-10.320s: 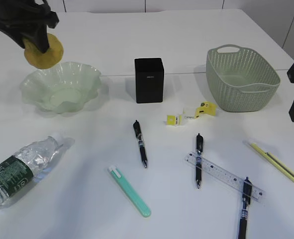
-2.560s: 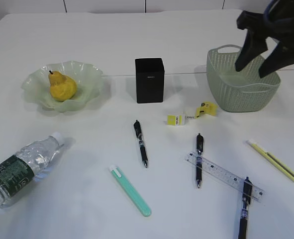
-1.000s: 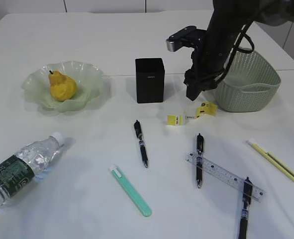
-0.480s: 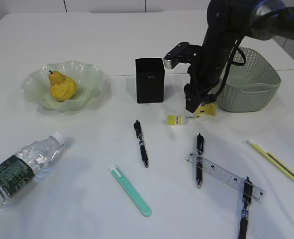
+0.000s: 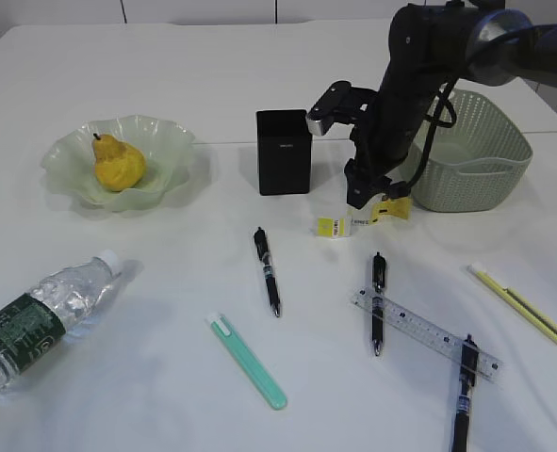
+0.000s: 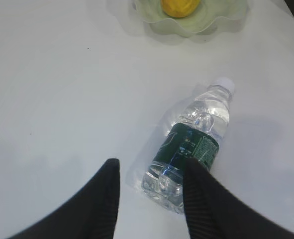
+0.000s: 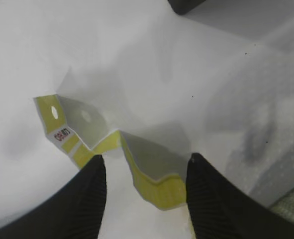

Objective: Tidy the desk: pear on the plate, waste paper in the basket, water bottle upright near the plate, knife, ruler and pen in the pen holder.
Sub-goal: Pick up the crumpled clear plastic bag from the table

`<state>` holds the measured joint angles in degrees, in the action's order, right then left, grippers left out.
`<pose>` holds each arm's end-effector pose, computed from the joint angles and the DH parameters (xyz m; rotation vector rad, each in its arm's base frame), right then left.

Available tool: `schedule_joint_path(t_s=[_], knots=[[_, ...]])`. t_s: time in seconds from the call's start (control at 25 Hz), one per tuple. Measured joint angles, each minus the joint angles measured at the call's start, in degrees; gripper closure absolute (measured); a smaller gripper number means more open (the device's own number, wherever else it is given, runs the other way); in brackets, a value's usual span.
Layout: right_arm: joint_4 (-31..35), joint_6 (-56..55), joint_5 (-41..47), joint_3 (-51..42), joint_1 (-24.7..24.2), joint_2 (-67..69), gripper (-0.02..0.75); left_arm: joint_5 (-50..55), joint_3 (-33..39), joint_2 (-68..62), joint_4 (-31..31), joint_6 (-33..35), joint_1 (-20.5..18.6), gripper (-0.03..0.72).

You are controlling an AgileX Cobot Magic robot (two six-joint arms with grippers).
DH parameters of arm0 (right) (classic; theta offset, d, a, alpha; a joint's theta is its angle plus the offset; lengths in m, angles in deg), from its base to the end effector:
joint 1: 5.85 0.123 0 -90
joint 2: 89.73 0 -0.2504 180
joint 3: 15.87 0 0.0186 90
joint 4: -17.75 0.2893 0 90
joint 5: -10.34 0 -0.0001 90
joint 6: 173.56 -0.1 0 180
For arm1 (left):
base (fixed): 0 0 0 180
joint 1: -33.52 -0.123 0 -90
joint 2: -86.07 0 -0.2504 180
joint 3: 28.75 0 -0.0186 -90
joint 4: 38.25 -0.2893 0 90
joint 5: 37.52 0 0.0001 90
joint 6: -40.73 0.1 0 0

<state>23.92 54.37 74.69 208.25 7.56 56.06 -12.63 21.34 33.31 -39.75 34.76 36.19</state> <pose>0.5019 0.1296 0.1269 -1.4249 2.5008 0.0367 0.2135 -0.0089 0.2149 -0.0438 2.2295 -0.0572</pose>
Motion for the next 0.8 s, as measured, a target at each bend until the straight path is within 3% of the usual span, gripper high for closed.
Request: schedule_joint_path(t_s=[0.8], knots=[[1.19,0.73,-0.91,0.0,0.0,0.89,0.326,0.0,0.0,0.0,0.0,0.0,0.0,0.399]])
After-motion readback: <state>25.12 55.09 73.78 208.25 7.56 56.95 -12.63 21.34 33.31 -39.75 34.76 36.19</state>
